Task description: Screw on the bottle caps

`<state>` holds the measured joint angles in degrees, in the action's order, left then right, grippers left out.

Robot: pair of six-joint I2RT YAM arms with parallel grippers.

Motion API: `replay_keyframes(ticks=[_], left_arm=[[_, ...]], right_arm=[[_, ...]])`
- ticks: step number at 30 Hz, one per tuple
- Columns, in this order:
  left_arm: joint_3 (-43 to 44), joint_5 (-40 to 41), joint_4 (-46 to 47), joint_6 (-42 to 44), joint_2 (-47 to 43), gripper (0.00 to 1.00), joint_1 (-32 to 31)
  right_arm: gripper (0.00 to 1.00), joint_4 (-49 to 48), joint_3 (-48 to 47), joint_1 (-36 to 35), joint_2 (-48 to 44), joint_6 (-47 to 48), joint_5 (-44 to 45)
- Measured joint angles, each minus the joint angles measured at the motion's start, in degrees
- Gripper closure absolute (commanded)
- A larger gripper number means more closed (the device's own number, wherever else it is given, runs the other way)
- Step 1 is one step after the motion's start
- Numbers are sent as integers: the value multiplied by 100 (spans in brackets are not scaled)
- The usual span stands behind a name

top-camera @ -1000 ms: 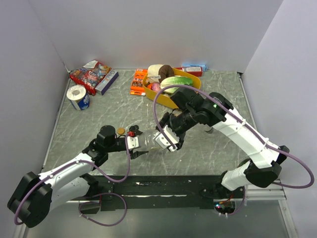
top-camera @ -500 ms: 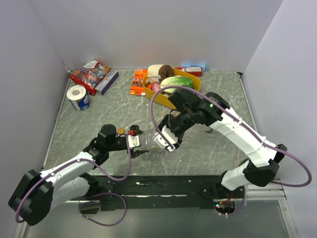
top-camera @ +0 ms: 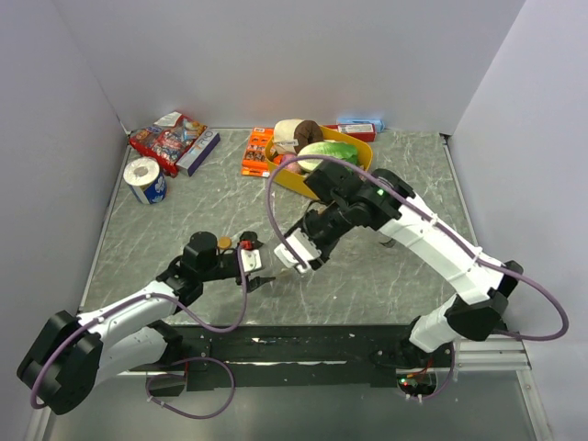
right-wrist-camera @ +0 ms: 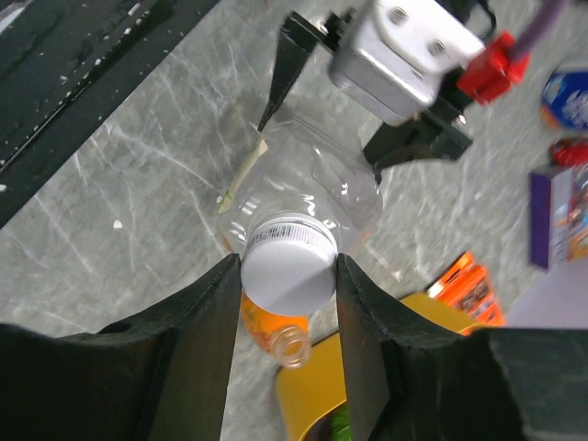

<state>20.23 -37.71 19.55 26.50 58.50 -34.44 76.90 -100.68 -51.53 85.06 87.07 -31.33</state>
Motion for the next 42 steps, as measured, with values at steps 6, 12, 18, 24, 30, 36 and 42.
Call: replay_keyframes(ticks=[6, 12, 18, 24, 30, 36, 42], left_arm=[[-404, 866, 424, -273, -9, 99, -144], [-588, 1786, 455, -417, 50, 99, -323], [-610, 2457, 544, -678, 94, 99, -525], [-610, 2470, 544, -868, 94, 99, -608], [-562, 2277, 929, -981, 72, 99, -588], [-345, 1733, 946, -1084, 70, 99, -562], [-157, 1108, 789, -1285, -63, 99, -470]], right_arm=[[100, -234, -94, 31, 461, -1067, 262], [100, -234, -579, 162, 1241, -2754, 487], [100, -291, -920, 505, 1853, -4336, 710], [94, -258, -1005, 671, 2114, -4907, 592], [62, 15, -2516, 1012, 2404, -5414, -131], [36, -142, -3119, 1622, 1792, -5147, -1346], [28, -39, -717, 1473, -216, -3300, -1464]])
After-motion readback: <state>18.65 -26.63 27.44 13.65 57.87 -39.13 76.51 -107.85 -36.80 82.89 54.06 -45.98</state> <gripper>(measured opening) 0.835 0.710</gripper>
